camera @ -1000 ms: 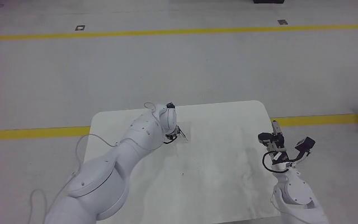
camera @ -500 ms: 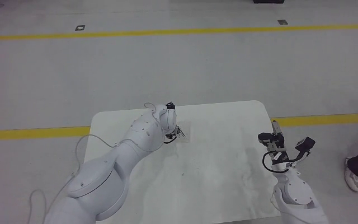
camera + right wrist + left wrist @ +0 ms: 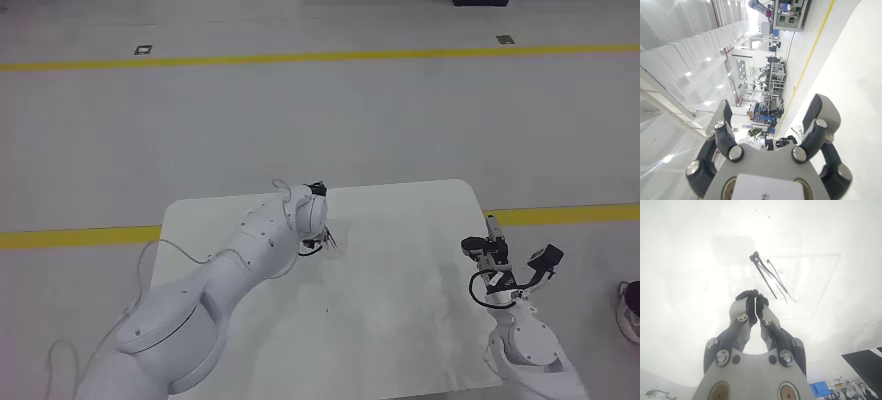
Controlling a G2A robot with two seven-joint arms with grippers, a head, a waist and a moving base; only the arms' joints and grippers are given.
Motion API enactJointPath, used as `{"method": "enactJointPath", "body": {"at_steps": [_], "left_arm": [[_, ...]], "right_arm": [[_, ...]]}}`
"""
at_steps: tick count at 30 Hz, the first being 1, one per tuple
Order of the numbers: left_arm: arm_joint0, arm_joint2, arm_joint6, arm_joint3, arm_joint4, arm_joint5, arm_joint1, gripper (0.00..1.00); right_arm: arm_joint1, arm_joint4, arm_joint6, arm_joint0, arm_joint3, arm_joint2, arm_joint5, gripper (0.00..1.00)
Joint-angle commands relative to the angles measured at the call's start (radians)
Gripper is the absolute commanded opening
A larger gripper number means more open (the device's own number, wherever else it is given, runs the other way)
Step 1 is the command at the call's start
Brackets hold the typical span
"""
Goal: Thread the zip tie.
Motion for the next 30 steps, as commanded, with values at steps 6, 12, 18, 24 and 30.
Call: {"method": "enactJointPath", "body": {"at_steps": [6,12,18,24,30], "left_arm": [[0.051,-0.059,-0.031,-0.101,0.041,0.000,0.034,0.00],[0.112,-0.125,-0.083,-0.257,0.094,0.000,0.089,0.00],[0.207,-0.208,-0.130,-0.421,0.192,0.000,0.158,0.00],[0.303,-0.283,-0.181,-0.569,0.279,0.000,0.208,0.00],[0.306,-0.285,-0.184,-0.576,0.285,0.000,0.210,0.00]], "right_arm": [[0.000,0.000,0.000,0.000,0.000,0.000,0.000,1.00],[0.000,0.000,0.000,0.000,0.000,0.000,0.000,1.00],[0.000,0.000,0.000,0.000,0.000,0.000,0.000,1.00],[0.000,0.000,0.000,0.000,0.000,0.000,0.000,1.00],[0.000,0.000,0.000,0.000,0.000,0.000,0.000,1.00]]}}
